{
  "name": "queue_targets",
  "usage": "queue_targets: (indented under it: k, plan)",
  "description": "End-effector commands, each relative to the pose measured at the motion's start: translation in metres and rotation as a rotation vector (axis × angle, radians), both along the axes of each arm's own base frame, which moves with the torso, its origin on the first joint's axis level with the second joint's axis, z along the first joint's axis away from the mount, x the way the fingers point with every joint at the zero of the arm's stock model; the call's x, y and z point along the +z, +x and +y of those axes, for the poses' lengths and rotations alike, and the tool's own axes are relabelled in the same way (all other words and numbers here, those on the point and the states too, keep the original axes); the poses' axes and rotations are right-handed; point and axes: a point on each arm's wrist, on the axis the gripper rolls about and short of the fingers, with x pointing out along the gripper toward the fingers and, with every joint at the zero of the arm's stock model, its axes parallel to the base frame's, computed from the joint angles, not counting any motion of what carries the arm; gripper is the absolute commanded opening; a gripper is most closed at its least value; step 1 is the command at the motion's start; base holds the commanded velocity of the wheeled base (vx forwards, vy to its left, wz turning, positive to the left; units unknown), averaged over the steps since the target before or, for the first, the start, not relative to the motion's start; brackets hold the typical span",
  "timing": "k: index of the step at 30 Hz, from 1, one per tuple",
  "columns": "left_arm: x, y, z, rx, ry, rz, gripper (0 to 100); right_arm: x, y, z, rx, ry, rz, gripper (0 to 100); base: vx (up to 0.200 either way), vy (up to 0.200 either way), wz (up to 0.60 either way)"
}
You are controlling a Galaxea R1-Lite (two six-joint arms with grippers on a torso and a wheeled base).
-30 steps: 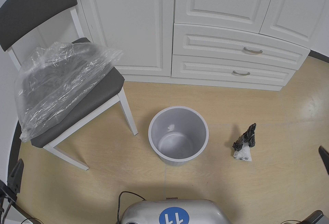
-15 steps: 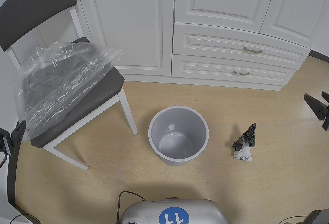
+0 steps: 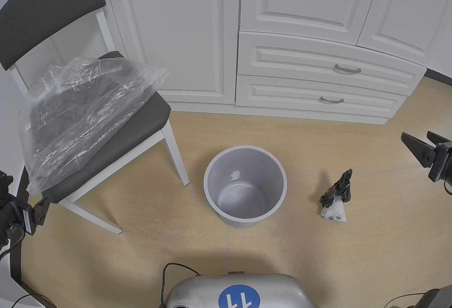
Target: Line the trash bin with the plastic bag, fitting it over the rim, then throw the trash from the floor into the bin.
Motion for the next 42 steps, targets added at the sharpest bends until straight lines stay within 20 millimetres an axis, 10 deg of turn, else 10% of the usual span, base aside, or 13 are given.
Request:
queue_targets:
  k: [1,16,42]
  plan:
    - [-0.007,-0.006,0.003,0.028,0.027,0.018,100,-0.004,0.004,0.002,0.003,-0.003,0.024,100,0.0,0.0,0.0]
    - [-0.013,0.009,0.055,0.052,-0.045,0.097,100,-0.018,0.018,0.007,0.009,-0.005,0.105,100,0.0,0.0,0.0]
    - [-0.021,0.026,0.072,0.091,-0.071,0.125,100,-0.023,0.023,0.009,0.006,0.007,0.134,100,0.0,0.0,0.0]
